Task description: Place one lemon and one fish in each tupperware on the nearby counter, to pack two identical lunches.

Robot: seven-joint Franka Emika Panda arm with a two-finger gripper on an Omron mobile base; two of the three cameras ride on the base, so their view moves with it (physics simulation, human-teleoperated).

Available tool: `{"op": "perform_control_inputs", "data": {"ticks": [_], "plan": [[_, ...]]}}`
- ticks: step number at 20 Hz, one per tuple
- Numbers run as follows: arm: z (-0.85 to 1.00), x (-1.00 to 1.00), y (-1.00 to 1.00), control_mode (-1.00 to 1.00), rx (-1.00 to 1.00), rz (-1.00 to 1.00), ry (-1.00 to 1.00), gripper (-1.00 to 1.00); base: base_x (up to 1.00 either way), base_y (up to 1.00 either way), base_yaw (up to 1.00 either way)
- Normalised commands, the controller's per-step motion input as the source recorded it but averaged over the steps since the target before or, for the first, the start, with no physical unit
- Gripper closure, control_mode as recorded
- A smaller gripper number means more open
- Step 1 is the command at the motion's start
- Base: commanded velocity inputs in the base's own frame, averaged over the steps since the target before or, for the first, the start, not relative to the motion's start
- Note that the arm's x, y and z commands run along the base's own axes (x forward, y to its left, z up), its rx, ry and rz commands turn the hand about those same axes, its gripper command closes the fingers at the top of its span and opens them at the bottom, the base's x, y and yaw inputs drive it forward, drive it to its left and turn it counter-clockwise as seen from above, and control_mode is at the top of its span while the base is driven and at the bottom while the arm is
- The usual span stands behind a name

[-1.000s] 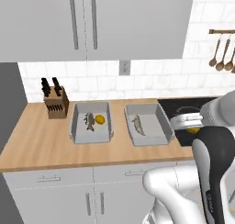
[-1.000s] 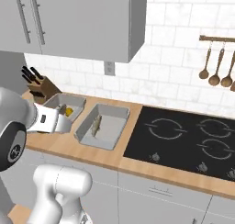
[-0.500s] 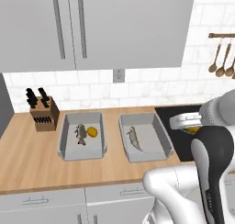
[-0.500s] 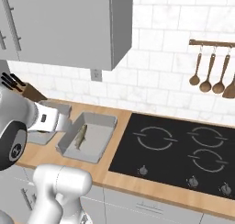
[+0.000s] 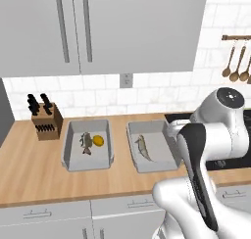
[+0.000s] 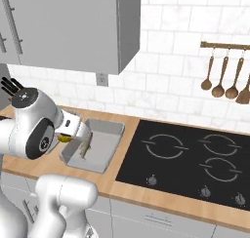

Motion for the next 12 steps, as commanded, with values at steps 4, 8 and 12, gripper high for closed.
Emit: {"op": "perform_control_inputs", "data": {"ticks": [4,8,12], "plan": [[-0.74,1.0,-0.15,-1.0,0.05,0.1,0.11,1.0,0.0,0.0,0.0],[-0.87,1.0,-0.01,-1.0,0.01,0.09,0.15,1.0,0.0,0.0,0.0],[-0.83,1.0,0.0,-1.0,0.0,0.04,0.24,1.0,0.0,0.0,0.0]]}}
